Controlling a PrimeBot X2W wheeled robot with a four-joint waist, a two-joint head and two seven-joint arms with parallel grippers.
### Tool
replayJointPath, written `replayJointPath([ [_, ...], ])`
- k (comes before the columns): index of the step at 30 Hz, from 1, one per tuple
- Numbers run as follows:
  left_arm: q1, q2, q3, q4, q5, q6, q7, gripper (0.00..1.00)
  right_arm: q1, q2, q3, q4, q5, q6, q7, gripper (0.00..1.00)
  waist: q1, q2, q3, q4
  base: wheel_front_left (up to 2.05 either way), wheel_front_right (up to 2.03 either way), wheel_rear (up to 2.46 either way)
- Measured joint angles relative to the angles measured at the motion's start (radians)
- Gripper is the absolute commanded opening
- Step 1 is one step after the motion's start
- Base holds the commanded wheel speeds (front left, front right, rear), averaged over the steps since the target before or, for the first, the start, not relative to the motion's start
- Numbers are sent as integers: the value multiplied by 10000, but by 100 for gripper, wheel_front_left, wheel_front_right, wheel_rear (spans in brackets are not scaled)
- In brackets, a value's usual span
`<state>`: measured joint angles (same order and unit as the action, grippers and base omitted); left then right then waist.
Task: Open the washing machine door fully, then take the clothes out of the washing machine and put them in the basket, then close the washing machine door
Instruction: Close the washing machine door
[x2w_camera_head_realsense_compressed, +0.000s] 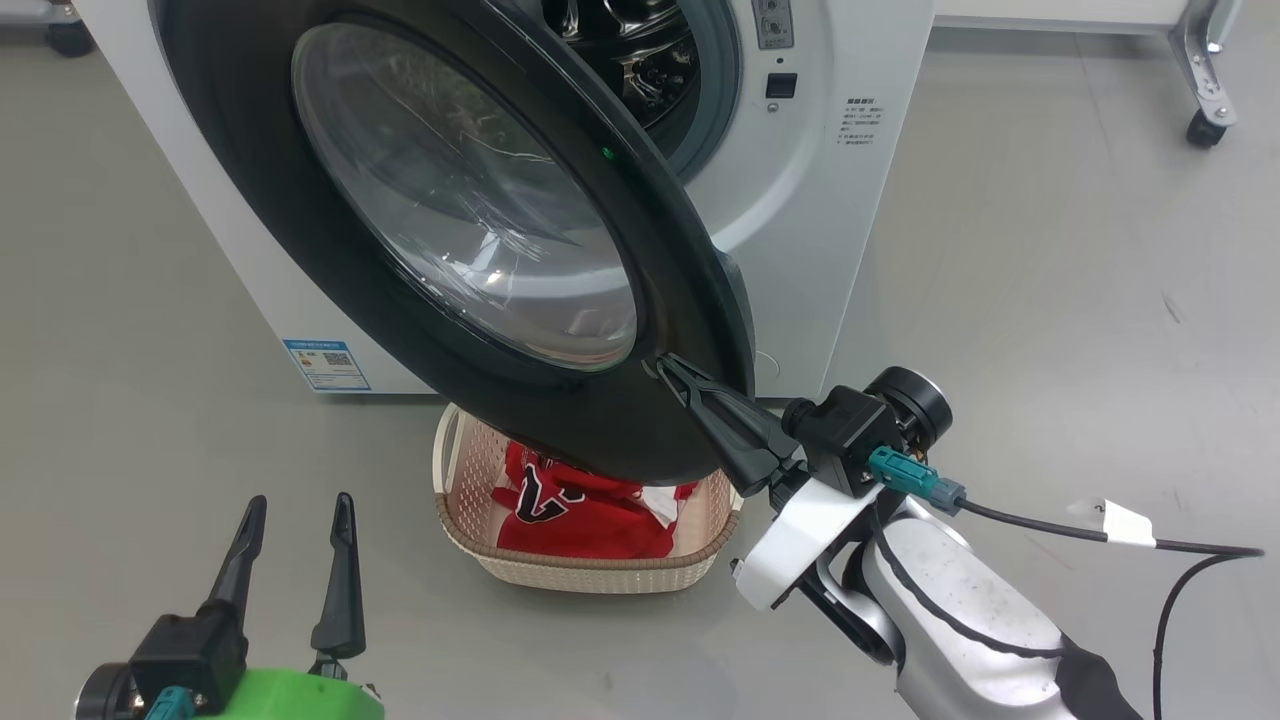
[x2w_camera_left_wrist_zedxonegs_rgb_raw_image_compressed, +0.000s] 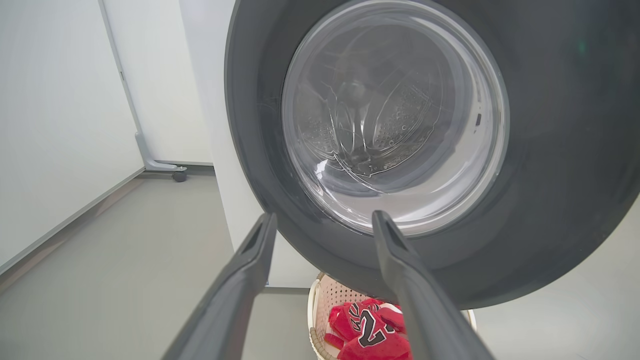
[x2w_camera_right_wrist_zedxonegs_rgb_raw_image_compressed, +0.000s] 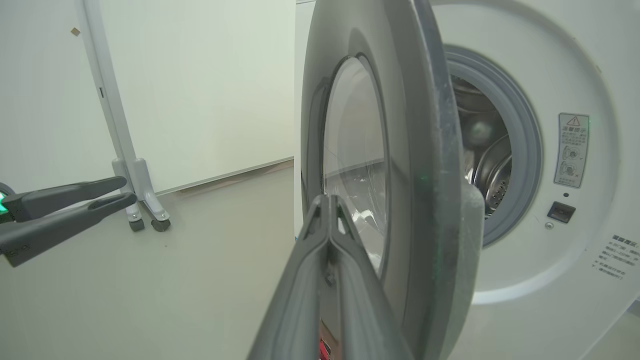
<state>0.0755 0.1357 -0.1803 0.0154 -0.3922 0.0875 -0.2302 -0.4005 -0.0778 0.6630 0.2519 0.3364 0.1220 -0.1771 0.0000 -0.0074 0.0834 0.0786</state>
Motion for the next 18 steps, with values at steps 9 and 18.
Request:
replayJointPath([
  [9,-210,-4,-38,-94,123,15,-2,100,-363,6,-84,857,142,0,40,0,0,0,291,133,0,0,0],
  [18,-360,-17,-42,-157,155,54,-12,100,-924,19,-211,1471,257,2,29,0,0,0,577,214,0,0,0],
])
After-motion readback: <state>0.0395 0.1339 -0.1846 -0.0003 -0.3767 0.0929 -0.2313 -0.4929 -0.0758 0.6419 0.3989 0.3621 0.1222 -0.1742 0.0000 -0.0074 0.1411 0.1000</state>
